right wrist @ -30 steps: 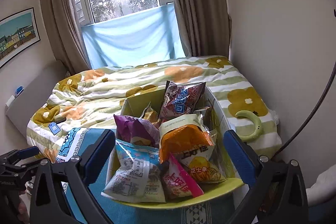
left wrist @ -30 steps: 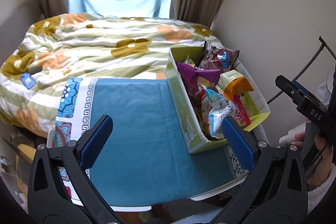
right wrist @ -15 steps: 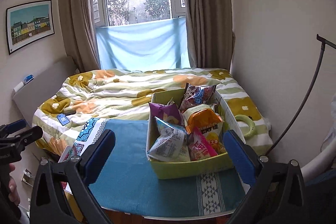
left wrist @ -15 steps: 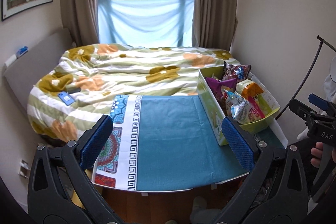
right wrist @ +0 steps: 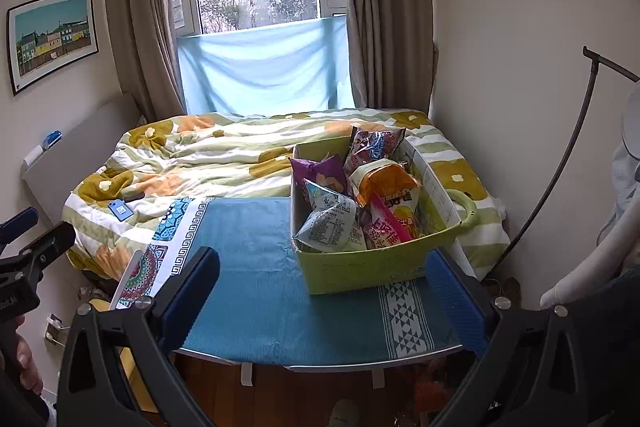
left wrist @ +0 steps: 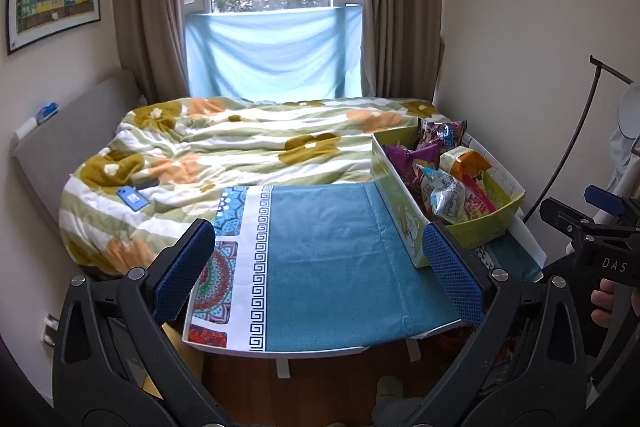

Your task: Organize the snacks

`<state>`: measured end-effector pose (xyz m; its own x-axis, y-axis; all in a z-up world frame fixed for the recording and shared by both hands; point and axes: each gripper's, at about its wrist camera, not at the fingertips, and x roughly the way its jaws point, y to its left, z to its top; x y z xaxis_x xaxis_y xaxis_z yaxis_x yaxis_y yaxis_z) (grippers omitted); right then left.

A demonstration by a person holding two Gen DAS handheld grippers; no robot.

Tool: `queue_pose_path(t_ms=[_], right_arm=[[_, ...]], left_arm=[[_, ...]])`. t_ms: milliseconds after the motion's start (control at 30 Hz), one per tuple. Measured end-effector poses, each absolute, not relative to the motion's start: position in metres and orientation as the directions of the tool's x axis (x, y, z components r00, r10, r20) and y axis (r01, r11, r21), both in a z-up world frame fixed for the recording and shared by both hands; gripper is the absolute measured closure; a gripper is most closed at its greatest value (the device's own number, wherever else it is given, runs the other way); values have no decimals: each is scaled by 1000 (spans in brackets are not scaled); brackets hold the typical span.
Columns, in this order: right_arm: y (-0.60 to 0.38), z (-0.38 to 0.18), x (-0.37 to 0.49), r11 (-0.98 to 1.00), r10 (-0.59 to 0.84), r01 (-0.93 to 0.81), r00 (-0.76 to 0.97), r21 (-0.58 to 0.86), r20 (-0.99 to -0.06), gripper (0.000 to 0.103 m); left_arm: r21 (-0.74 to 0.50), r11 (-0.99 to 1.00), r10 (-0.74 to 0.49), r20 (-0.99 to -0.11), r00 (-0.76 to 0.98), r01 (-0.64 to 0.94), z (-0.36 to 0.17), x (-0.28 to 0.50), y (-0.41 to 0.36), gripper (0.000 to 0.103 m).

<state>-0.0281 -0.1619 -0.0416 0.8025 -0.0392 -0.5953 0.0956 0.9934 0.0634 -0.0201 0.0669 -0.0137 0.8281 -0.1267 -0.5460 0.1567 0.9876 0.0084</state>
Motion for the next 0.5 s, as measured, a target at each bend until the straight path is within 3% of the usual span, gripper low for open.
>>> queue_pose_path(t_ms=[500], right_arm=[[-161,-38,-30,993,-53,104,808,54,-587,0]], left_arm=[[-4,986,-144,-546,826,169,-13,-18,65,1]])
